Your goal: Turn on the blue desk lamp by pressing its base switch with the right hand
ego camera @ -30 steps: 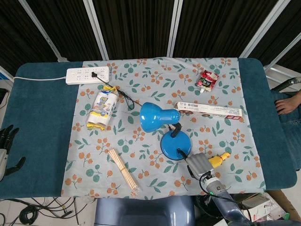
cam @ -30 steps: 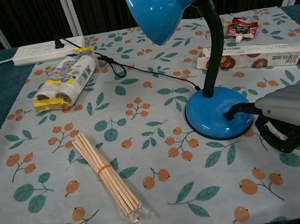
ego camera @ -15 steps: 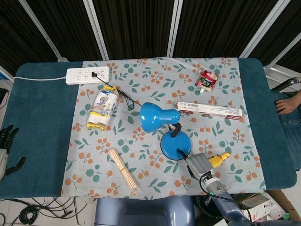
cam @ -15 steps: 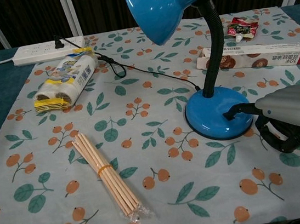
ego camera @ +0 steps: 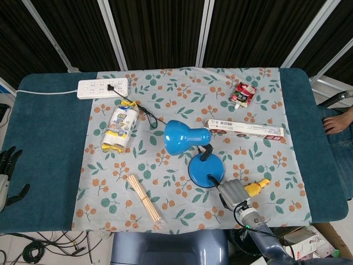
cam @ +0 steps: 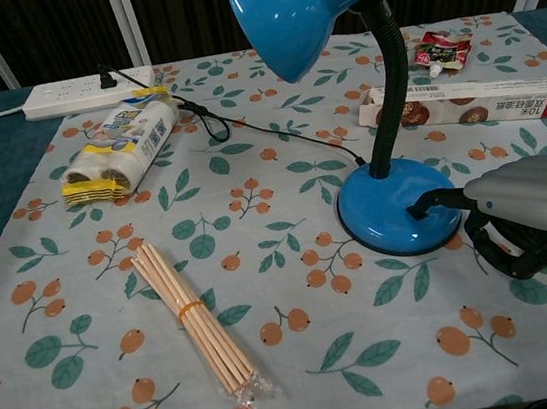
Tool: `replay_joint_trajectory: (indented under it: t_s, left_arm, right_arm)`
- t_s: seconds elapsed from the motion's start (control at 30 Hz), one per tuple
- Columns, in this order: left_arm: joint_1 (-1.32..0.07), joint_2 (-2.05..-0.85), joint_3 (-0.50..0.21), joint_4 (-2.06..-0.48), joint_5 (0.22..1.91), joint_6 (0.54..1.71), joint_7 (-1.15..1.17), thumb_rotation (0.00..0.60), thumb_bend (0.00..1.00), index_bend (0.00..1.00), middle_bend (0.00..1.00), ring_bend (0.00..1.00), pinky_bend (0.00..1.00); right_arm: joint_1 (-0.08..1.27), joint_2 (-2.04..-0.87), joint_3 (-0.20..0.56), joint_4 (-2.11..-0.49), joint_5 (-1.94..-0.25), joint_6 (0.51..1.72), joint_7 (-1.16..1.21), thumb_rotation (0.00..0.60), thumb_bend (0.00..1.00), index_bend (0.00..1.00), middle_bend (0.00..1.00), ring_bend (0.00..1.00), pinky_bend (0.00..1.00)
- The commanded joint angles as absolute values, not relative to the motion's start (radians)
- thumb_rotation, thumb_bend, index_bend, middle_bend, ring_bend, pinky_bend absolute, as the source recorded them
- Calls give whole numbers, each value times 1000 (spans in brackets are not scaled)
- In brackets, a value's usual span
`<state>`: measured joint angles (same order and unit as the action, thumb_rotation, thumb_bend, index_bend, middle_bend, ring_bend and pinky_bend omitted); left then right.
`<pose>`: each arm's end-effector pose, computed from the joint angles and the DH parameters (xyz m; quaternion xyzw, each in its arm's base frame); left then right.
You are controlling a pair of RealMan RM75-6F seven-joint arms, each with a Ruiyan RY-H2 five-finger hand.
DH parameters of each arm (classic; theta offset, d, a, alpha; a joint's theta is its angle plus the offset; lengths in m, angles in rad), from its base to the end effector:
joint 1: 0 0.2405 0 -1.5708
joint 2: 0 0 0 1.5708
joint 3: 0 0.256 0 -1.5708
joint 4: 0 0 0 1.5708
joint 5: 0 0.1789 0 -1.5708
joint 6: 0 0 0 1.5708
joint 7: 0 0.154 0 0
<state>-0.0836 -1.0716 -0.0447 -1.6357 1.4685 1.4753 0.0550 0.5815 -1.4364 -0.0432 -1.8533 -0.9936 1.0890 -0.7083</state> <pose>-0.3025 0.1869 0.2002 -0.6013 -0.3753 -0.3568 0.6085 -0.1866 -0.2459 0.0116 0.7904 -0.3946 0.2331 0.4065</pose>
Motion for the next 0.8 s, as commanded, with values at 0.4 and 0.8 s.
replay_joint_trajectory:
  t_s: [0.4, 0.8]
  left_arm:
    - [-83, -1072, -44, -1635, 1469, 1476, 55, 600, 294, 0, 0, 14, 0]
    - [-83, -1072, -45, -1636, 1467, 1478, 56, 600, 293, 0, 0, 14, 0]
  right_arm:
    - [578, -1434, -52, -1857, -999, 1087, -702, 600, 643, 132, 614, 682, 559]
    - [573, -1435, -70, -1857, -1000, 1081, -707, 600, 644, 135, 614, 681, 559]
